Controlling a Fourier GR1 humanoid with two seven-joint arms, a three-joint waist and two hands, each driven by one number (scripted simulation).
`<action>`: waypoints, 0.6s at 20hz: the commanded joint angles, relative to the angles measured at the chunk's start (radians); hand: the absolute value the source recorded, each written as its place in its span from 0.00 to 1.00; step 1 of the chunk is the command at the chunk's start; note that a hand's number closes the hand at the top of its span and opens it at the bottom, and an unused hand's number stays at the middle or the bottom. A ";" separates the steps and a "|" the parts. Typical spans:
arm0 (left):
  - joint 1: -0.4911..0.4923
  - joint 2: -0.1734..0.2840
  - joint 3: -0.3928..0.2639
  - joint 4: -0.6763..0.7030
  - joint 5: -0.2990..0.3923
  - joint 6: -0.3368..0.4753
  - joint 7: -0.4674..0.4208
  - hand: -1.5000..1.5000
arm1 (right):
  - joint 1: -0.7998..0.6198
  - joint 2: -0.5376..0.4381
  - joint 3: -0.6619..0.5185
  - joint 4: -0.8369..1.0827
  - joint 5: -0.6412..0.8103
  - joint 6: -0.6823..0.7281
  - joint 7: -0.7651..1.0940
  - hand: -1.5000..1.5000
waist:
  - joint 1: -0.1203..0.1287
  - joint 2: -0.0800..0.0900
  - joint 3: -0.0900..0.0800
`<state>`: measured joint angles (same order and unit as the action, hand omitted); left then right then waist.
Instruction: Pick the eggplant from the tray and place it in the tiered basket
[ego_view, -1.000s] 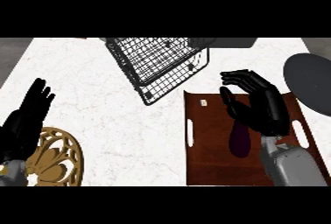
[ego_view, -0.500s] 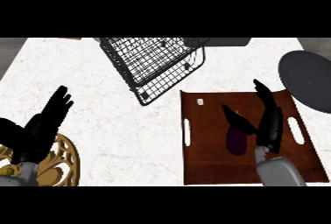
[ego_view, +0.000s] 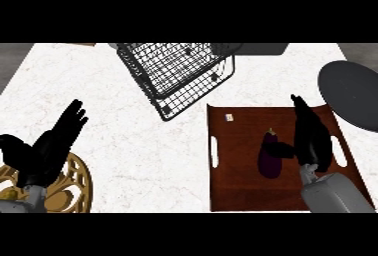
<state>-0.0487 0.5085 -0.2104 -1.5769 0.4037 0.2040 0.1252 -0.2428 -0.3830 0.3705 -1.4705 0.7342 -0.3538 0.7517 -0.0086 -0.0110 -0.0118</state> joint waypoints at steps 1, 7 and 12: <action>-0.034 -0.009 -0.010 0.001 -0.013 0.014 0.025 0.50 | -0.053 0.002 0.103 -0.029 0.000 0.304 0.210 0.00 | 0.006 0.003 0.001; -0.027 -0.007 0.000 0.016 -0.014 -0.014 0.006 0.50 | -0.227 0.125 0.104 -0.108 -0.121 0.623 0.559 0.00 | 0.018 0.006 0.008; -0.032 -0.041 -0.005 0.037 -0.012 -0.033 0.000 0.50 | -0.273 0.198 0.099 -0.087 -0.054 0.620 0.674 0.00 | 0.010 0.008 0.010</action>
<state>-0.0842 0.4945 -0.2023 -1.5472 0.3983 0.1788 0.1340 -0.4527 -0.2487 0.4619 -1.5542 0.6558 0.1545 1.1616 0.0027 -0.0045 -0.0039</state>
